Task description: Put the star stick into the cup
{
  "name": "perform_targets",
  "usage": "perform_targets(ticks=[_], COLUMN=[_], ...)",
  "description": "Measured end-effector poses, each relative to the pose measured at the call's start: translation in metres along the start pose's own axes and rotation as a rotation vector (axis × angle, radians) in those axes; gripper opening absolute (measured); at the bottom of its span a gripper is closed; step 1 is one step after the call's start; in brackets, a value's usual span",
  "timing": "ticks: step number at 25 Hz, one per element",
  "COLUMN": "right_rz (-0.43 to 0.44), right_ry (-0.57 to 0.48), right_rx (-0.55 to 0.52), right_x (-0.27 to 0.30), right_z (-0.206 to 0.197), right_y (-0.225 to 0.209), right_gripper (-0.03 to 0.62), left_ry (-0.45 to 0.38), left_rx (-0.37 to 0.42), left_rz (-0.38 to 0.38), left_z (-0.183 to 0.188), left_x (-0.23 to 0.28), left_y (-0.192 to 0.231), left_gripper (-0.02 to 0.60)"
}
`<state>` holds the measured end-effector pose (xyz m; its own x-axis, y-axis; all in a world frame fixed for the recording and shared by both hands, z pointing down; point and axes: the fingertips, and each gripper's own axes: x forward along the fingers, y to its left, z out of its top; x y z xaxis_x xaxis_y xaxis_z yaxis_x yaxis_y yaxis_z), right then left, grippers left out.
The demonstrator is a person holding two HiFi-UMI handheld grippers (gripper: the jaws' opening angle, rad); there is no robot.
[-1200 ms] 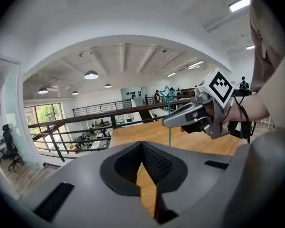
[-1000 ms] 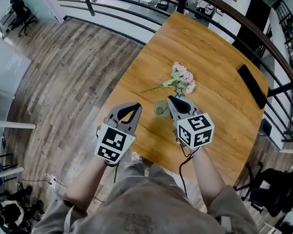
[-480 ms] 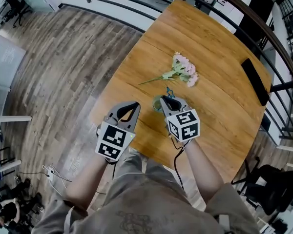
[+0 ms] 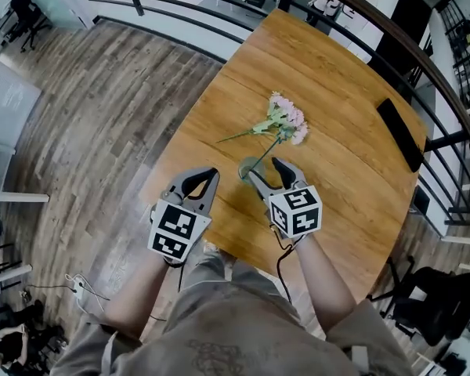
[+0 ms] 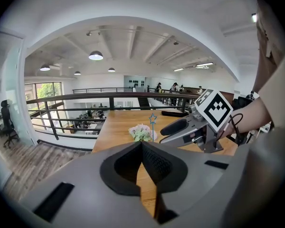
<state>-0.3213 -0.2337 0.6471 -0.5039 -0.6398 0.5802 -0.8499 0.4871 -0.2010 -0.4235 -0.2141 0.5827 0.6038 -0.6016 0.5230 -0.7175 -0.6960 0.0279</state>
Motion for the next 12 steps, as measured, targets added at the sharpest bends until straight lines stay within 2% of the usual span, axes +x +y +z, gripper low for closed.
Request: perform_targets(ticks=[9,10,12], right_rz=[-0.007,-0.012,-0.023], right_ry=[-0.227,-0.255,-0.316], right_rx=[0.001,-0.003,-0.01], right_x=[-0.091,-0.103,-0.126], right_z=[0.077,0.086,0.103], right_y=[0.012,0.013,0.016], right_gripper=[0.279,0.272,0.216], left_ry=[-0.112,-0.127,-0.16], left_rx=[0.071,0.081,0.107], left_rz=[0.039,0.043,0.053], left_z=[0.057,0.064,0.08], left_x=[-0.031,-0.036,-0.046], left_y=[-0.004,-0.005,-0.006], left_gripper=[0.015,0.016,0.016])
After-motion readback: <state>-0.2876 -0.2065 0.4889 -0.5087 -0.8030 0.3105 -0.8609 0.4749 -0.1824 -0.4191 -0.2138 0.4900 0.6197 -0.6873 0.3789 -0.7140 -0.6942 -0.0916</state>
